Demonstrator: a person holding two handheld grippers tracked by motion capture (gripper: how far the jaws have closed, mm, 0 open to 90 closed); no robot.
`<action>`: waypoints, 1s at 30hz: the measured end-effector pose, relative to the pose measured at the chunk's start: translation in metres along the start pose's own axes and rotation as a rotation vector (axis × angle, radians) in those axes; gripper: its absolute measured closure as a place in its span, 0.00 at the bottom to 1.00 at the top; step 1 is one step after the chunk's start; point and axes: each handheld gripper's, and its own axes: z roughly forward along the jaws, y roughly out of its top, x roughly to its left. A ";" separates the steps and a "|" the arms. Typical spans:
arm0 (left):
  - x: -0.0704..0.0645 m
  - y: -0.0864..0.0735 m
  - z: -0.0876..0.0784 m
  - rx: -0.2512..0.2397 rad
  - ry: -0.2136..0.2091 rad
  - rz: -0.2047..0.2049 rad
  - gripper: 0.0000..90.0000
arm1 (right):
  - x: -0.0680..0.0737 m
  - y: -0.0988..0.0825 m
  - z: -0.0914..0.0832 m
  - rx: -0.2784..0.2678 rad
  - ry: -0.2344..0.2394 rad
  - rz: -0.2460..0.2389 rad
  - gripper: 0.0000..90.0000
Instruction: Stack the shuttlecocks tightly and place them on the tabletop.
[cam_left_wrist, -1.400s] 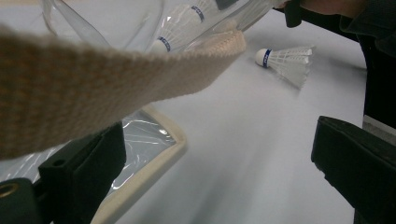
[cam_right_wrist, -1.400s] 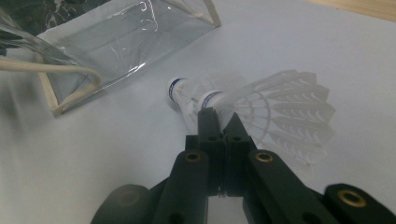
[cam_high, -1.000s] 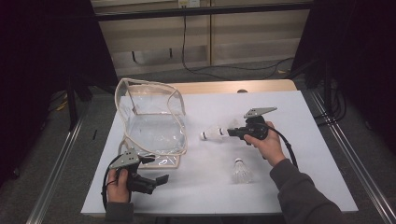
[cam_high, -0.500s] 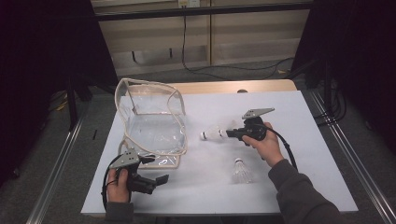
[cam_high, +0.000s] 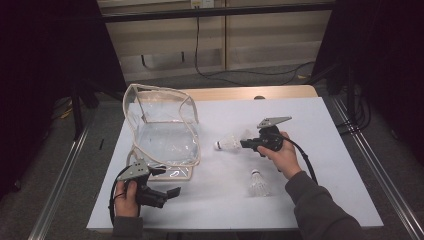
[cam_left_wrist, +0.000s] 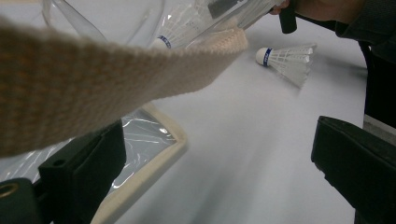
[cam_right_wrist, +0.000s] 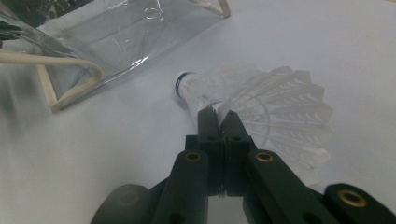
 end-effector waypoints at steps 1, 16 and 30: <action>0.000 0.000 0.000 -0.001 0.000 0.001 0.04 | 0.000 0.000 0.000 0.000 0.001 0.001 0.99; 0.000 0.000 0.000 0.001 0.002 0.002 0.04 | 0.002 -0.001 0.003 -0.002 0.030 0.015 1.00; 0.001 0.000 0.000 -0.001 -0.001 0.000 0.04 | 0.002 0.000 0.008 -0.016 0.050 0.028 1.00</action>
